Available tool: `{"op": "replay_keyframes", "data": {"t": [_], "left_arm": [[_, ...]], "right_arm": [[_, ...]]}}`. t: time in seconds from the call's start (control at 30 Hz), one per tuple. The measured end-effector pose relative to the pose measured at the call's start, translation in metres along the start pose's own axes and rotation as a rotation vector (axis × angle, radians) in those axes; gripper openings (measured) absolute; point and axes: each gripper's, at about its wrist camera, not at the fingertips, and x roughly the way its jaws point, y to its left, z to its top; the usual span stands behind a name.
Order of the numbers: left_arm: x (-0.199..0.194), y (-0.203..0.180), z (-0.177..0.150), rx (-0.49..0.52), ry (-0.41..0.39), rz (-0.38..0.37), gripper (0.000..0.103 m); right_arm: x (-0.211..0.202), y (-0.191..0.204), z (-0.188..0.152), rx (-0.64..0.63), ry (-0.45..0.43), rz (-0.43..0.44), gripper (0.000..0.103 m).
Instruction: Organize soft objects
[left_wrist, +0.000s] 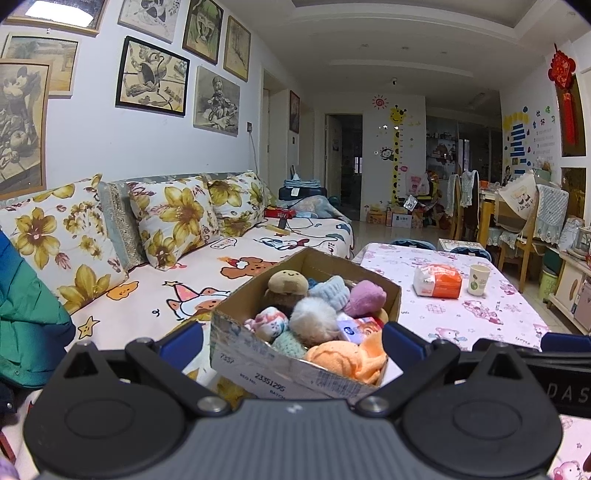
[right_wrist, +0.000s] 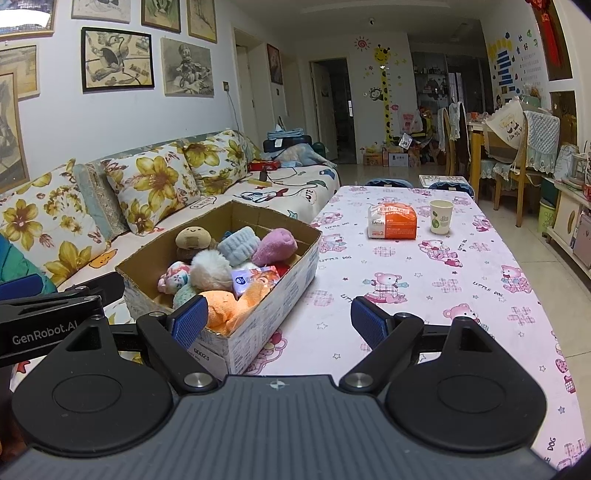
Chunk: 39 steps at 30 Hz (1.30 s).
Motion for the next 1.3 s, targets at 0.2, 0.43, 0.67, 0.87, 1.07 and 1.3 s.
{"op": "replay_keyframes", "data": {"t": [0.2,0.43,0.67,0.87,1.07,1.3], "left_arm": [[0.002,-0.001,-0.003,0.001,0.000,0.004,0.102],[0.004,-0.002,-0.007,0.010,0.003,0.011,0.102],[0.005,-0.003,-0.008,0.011,-0.001,0.007,0.102],[0.005,-0.001,-0.008,0.005,-0.010,0.002,0.102],[0.008,-0.001,-0.009,0.008,-0.007,-0.001,0.102],[0.011,-0.003,-0.012,0.012,0.001,-0.001,0.102]], "right_arm": [[0.003,-0.001,-0.001,-0.003,0.006,-0.004,0.103],[0.008,-0.003,-0.003,0.002,0.018,-0.003,0.103],[0.007,-0.001,-0.005,0.004,0.019,-0.005,0.103],[0.005,-0.001,-0.005,0.002,0.009,-0.008,0.103],[0.006,-0.001,-0.006,0.000,0.008,-0.012,0.103],[0.010,-0.002,-0.009,0.006,0.013,-0.018,0.103]]}}
